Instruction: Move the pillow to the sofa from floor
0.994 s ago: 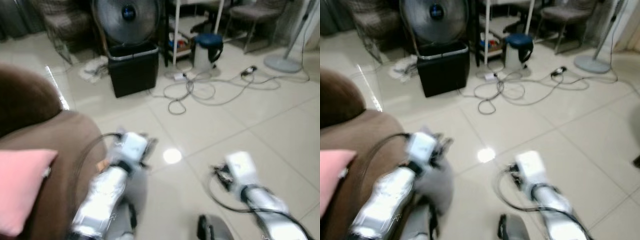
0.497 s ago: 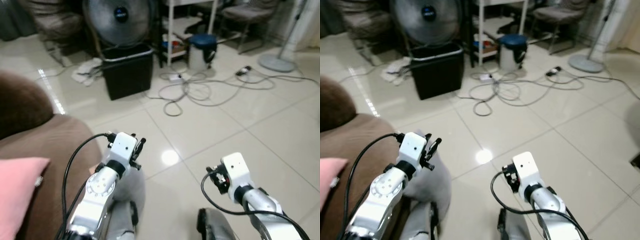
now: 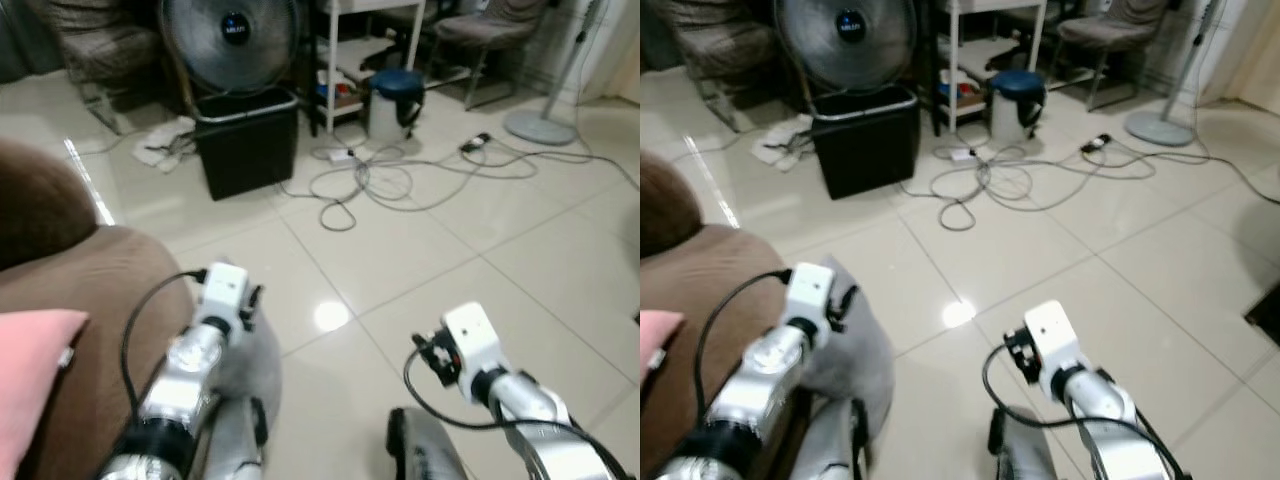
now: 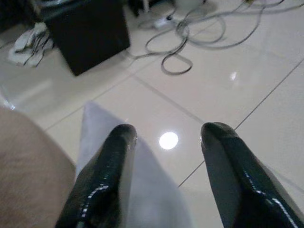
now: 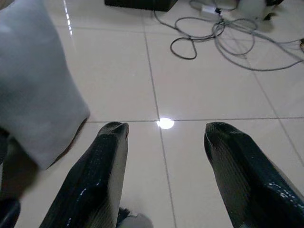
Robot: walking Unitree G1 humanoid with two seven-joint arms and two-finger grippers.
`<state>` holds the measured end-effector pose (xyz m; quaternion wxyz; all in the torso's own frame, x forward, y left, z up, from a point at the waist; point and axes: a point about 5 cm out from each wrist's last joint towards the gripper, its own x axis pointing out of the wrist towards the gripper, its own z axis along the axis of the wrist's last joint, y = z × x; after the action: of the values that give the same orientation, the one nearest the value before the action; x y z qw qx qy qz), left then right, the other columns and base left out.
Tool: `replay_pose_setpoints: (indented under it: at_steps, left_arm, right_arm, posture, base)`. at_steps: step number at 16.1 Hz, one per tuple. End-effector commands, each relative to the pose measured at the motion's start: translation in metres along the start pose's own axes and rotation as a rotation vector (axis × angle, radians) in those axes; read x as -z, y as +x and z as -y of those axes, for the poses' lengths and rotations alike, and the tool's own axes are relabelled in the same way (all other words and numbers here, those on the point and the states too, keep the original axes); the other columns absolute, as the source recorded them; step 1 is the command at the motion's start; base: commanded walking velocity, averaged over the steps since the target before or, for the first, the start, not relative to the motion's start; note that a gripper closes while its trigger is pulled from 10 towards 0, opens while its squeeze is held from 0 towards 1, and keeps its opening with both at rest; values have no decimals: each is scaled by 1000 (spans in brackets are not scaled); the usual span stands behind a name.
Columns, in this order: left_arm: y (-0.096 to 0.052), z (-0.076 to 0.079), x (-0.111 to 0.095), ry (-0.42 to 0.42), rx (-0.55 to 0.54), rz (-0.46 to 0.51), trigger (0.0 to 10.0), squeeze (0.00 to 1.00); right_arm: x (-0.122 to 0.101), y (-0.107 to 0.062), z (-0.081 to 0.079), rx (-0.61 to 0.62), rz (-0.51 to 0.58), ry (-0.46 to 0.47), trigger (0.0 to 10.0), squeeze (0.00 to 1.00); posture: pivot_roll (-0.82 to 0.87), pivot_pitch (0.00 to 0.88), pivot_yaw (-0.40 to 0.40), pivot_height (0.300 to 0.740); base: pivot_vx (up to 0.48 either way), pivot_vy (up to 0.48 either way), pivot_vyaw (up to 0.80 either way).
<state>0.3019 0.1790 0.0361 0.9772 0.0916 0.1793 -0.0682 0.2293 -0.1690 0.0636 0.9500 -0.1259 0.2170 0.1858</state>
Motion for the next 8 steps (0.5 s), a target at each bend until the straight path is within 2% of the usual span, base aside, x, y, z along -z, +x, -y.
replay_pose_setpoints:
  at_steps: [1, 3, 6, 8]
  left_arm:
    - [3, -8, 5, -7, -52, -27, 10000, 1000]
    - [4, -24, 17, -22, -139, -102, 10000, 1000]
    - [1, -37, 28, -44, -223, -140, 10000, 1000]
    - [-6, -48, 40, -72, -288, -159, 10000, 1000]
  right_arm:
    - [-6, 0, 2, -17, 9, -24, 10000, 0]
    - [-10, -1, 2, -55, 6, -56, 10000, 0]
    - [-14, -1, -4, -114, 0, -97, 10000, 0]
    - [-18, -3, -11, -210, -4, -174, 10000, 0]
  posture:
    - [-51, 12, -40, 582]
    - [-75, 38, -66, 582]
    - [-101, 57, -92, 582]
    - [-150, 99, -134, 582]
  base:
    - [0, 0, 0]
    - [0, 0, 0]
    - [0, 0, 0]
    - [0, 0, 0]
